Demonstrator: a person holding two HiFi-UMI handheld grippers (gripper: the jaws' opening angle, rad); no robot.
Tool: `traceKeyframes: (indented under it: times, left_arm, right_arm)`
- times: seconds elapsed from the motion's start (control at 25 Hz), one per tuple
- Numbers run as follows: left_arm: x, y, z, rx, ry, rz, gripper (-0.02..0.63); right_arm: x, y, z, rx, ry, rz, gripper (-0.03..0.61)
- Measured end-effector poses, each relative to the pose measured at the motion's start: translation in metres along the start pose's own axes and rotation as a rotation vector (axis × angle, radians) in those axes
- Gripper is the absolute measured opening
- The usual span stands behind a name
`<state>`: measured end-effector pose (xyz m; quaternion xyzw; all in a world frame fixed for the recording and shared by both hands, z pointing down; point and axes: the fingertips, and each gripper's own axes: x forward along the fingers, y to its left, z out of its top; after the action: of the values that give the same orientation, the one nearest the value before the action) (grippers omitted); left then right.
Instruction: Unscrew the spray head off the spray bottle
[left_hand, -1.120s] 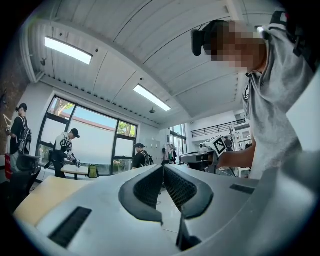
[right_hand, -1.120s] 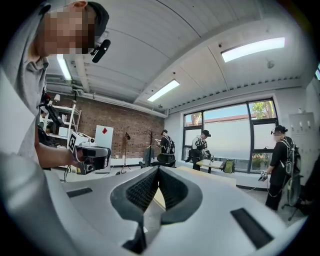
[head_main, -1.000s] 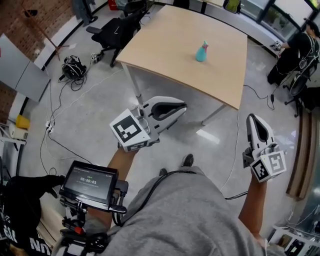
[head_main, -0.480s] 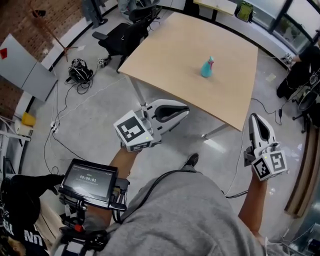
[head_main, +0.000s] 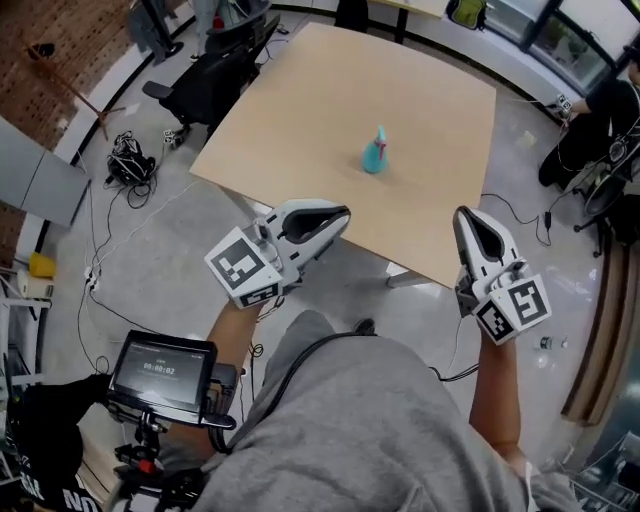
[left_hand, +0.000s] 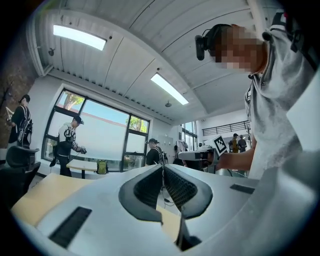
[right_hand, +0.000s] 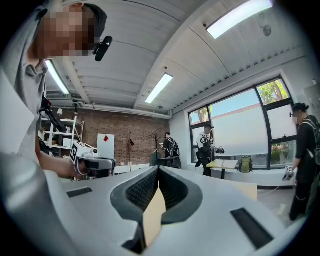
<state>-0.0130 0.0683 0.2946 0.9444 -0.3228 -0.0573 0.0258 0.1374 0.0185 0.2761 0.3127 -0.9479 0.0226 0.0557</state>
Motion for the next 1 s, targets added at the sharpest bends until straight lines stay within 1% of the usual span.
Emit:
traceKeyframes:
  times: [0.16, 0.24, 0.28, 0.36, 0.48, 0.56, 0.64, 0.76, 0.88, 1.0]
  left_arm:
    - [-0.003, -0.012, -0.006, 0.006, 0.018, -0.002, 0.014]
    - [0.002, 0.001, -0.011, 0.003, 0.019, -0.012, 0.014]
    - [0.005, 0.019, -0.015, -0.001, 0.023, -0.020, 0.012]
    - [0.013, 0.069, -0.024, -0.024, 0.034, -0.040, 0.014]
    - [0.032, 0.143, -0.028, -0.052, 0.035, -0.077, 0.014]
    - [0.045, 0.170, -0.034, -0.075, 0.037, -0.096, 0.014]
    - [0.057, 0.180, -0.045, -0.103, 0.053, -0.134, 0.014]
    - [0.082, 0.192, -0.060, -0.116, 0.076, -0.193, 0.014]
    - [0.102, 0.203, -0.071, -0.142, 0.067, -0.207, 0.014]
    - [0.121, 0.207, -0.084, -0.126, 0.083, -0.222, 0.014]
  right_arm:
    - [-0.019, 0.014, -0.001, 0.000, -0.007, 0.008, 0.006]
    - [-0.012, 0.009, -0.004, -0.002, -0.012, -0.009, 0.006]
    - [0.002, 0.002, -0.005, 0.002, -0.013, -0.022, 0.006]
    - [0.045, -0.015, -0.008, 0.022, -0.013, -0.054, 0.006]
    - [0.106, -0.041, -0.001, 0.030, -0.025, -0.086, 0.006]
    - [0.130, -0.051, 0.002, 0.021, -0.022, -0.094, 0.006]
    - [0.137, -0.059, 0.001, 0.033, -0.016, -0.117, 0.006]
    - [0.145, -0.078, -0.002, 0.055, -0.007, -0.148, 0.006]
    - [0.156, -0.099, -0.007, 0.065, 0.007, -0.148, 0.006]
    - [0.165, -0.115, -0.013, 0.089, 0.018, -0.129, 0.006]
